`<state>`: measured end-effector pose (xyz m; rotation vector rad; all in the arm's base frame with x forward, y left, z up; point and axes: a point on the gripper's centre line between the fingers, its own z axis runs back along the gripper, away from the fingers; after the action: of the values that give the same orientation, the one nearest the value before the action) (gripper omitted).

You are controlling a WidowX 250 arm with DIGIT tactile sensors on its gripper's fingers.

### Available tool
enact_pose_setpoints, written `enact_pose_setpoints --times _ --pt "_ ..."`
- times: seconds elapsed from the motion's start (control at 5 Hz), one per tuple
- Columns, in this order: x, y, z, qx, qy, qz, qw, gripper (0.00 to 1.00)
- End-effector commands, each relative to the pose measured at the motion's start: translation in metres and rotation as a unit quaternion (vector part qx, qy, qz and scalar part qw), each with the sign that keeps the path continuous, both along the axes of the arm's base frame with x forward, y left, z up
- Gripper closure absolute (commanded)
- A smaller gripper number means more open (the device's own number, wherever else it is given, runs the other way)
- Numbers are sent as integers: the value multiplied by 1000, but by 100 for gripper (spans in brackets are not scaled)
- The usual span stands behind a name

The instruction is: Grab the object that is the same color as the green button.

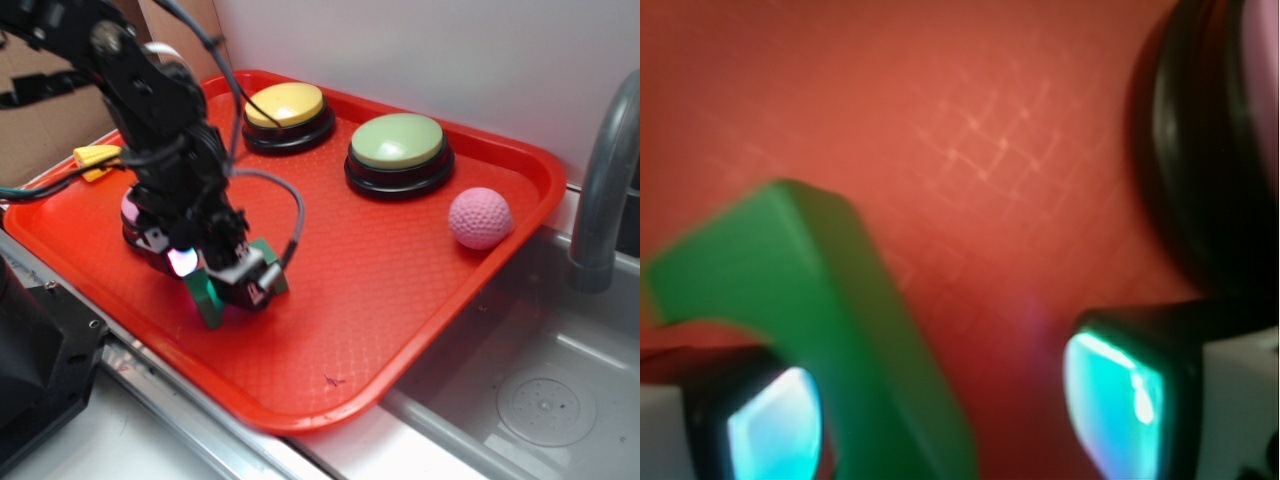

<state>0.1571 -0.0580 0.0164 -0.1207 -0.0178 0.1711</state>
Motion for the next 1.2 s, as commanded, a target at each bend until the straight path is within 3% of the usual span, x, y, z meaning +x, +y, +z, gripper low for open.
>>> enact_pose_setpoints --times 0.0,0.4,0.6,0.8,1.0 --pt "4 -10 31 15 -36 -32 999 100" --pt "-5 -3 132 21 -119 -84 989 100" --pt "-6 0 169 48 -113 -89 988 100" --pt "0 -3 147 42 -79 -86 992 93" --pt "-2 -6 119 52 -69 -117 989 0"
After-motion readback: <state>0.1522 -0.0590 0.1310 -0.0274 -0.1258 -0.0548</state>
